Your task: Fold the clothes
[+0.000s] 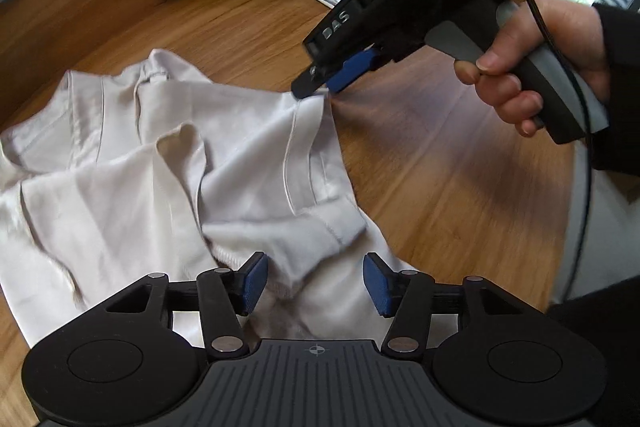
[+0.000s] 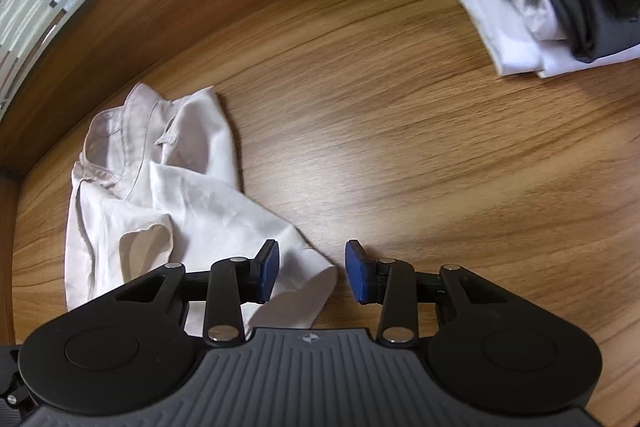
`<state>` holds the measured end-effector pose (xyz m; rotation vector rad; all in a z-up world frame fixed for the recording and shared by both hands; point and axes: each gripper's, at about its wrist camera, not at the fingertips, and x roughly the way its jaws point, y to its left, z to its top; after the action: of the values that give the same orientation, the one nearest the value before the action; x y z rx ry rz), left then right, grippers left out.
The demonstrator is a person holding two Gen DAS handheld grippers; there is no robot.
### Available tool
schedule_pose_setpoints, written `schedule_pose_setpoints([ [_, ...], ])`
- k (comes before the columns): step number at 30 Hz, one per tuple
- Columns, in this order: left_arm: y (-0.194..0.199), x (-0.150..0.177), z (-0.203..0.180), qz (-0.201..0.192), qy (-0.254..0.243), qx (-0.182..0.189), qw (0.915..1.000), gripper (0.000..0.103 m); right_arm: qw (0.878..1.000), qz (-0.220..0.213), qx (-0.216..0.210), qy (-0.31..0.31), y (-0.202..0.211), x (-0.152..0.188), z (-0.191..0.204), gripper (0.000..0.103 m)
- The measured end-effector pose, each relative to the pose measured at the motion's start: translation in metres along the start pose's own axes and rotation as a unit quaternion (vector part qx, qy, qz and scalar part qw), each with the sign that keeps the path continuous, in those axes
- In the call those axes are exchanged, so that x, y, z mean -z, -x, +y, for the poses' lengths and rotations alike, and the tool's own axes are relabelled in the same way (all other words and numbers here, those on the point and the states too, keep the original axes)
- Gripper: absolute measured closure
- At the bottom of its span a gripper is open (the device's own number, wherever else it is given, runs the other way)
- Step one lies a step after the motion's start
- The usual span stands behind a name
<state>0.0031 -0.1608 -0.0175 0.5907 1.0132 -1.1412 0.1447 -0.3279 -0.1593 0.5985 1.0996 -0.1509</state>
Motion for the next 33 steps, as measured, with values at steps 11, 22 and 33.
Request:
schedule_pose_setpoints([
  [11,0.019,-0.010,-0.003,-0.055,-0.011,-0.007,0.9984,0.100,0.997,-0.048,-0.050,-0.039,0.049,0.003,-0.003,0.101],
  [22,0.063,0.013,0.040,-0.087,0.119,-0.005,0.9890,0.100,0.986,-0.109,-0.124,0.035,0.110,-0.033,0.075,0.101],
  [33,0.069,0.050,0.085,-0.061,0.251,-0.031,0.9656,0.099,0.973,-0.037,-0.110,0.197,0.036,-0.054,0.204,0.102],
])
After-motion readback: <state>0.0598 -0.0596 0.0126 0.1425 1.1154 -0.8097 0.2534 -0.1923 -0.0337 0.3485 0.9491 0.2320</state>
